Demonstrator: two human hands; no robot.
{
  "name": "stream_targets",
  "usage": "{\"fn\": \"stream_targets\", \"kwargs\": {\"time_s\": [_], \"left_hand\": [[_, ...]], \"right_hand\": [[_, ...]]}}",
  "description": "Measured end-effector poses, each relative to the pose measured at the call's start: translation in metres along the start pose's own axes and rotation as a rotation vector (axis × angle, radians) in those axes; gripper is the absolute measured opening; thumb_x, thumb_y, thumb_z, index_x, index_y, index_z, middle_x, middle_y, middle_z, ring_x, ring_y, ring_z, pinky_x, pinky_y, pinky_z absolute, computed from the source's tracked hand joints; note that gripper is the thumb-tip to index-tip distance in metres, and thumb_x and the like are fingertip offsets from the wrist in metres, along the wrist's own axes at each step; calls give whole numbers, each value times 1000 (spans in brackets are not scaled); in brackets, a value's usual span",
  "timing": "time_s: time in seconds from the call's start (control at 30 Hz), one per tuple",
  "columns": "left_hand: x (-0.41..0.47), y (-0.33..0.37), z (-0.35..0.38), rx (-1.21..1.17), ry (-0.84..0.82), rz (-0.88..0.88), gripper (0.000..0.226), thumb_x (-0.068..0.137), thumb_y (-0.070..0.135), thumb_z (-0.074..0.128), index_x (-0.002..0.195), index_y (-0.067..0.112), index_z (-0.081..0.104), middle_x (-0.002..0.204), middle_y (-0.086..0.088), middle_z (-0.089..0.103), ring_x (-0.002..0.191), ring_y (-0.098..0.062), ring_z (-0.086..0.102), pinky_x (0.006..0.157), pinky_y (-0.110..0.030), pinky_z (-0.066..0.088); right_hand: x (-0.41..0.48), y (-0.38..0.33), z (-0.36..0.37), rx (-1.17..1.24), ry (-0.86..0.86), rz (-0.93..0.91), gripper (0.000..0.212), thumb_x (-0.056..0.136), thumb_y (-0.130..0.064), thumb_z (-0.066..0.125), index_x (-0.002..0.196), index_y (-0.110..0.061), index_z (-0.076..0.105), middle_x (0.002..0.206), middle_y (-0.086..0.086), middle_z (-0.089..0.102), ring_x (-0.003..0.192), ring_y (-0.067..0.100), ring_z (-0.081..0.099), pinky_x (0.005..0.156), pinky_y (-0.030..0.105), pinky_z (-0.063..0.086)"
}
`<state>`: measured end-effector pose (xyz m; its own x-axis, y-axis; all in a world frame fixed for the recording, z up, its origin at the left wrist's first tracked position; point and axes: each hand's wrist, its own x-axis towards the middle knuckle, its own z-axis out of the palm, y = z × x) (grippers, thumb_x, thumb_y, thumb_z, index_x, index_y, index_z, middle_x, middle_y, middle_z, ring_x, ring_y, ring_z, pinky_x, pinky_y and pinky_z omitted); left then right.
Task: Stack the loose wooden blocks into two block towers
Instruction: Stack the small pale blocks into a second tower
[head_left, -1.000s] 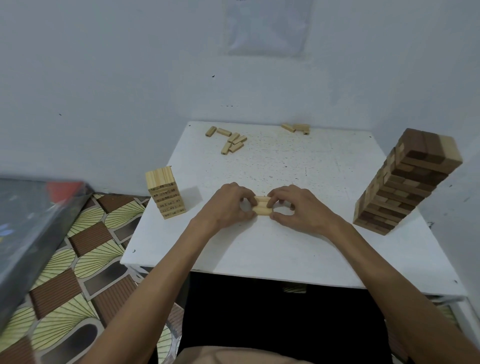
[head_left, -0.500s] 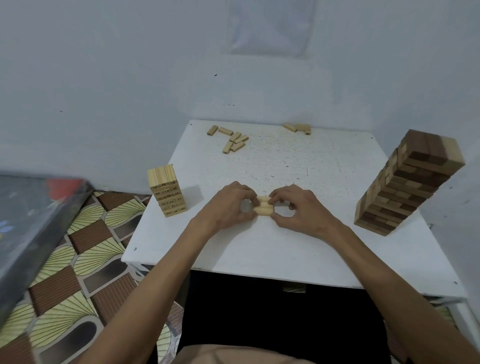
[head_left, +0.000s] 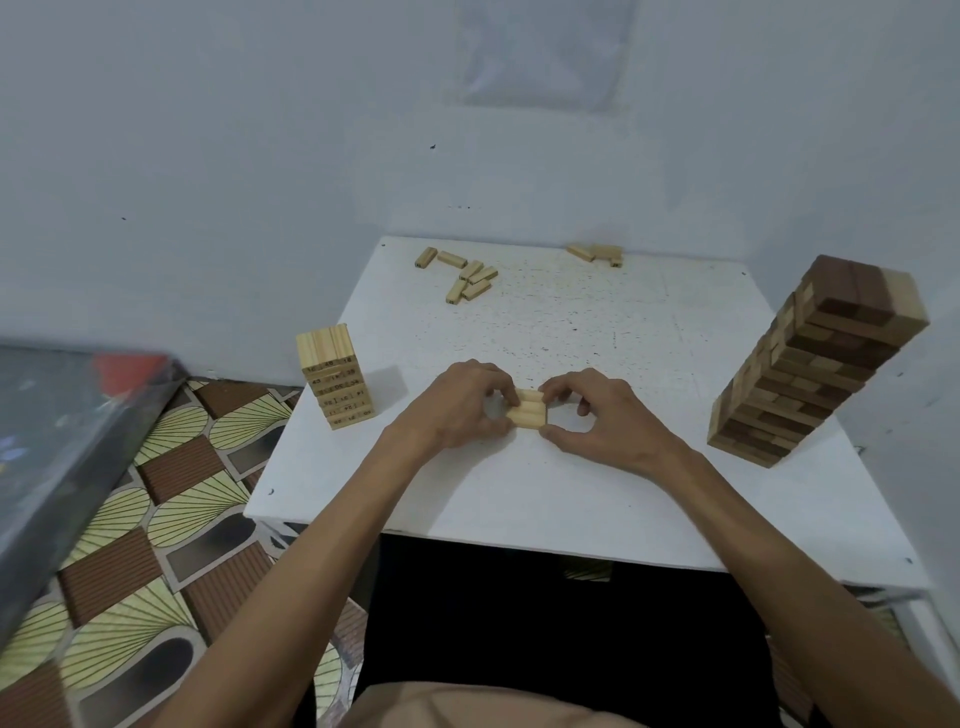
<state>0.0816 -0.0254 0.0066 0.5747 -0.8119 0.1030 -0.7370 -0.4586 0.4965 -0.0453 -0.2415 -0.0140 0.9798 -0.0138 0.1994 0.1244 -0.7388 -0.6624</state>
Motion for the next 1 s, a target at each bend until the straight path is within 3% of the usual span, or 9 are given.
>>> {"fn": "stream_targets", "kwargs": {"time_s": [0.1,0.23,0.37,0.57,0.7,0.83,1.0], "left_hand": [[0,0,-1,10,-13,7,24,81,28,80,104,24,77,111,7,72,98,-16,57,84,-32,45],[1,0,-2,22,-15,6,25,81,29,80,105,24,77,109,7,72,94,-15,55,78,-29,39],[1,0,-3,20,-22,3,26,81,30,81,105,24,76,108,6,72,93,-15,55,80,-31,43],[0,-1,-4,25,-33,-10,26,80,32,81,104,25,77,107,7,74,98,-17,60,88,-39,49],[1,-4,-5,14,-47,-19,24,81,37,80,104,30,77,107,11,75,98,-15,62,88,-41,50],[0,-6,-4,-32,-51,-35,24,83,35,82,107,29,78,113,10,74,102,-14,63,91,-40,51],[-5,-3,-1,-127,14,-69,46,80,29,86,121,23,67,111,7,63,100,-13,55,88,-33,48]], "right_hand": [[-1,1,0,-13,25,36,40,80,-49,83,111,-44,59,116,-17,63,100,8,59,81,24,51],[3,0,4,-131,1,-96,28,85,-43,81,98,-28,62,119,-17,56,110,6,53,83,14,42],[5,3,7,-162,14,-127,23,88,-38,79,94,-25,61,120,-13,53,113,6,51,90,14,40],[3,2,11,-144,62,-143,24,85,-32,81,95,-23,61,116,-11,56,110,8,51,91,14,39],[3,-1,8,-85,71,-95,34,84,-31,83,106,-25,58,111,-14,60,104,10,54,84,13,41],[2,0,10,-90,84,-127,35,85,-32,84,115,-26,68,117,-19,65,108,4,54,86,8,36],[4,0,10,-94,59,-86,31,86,-36,83,113,-32,70,121,-21,64,114,7,54,88,16,40]]}}
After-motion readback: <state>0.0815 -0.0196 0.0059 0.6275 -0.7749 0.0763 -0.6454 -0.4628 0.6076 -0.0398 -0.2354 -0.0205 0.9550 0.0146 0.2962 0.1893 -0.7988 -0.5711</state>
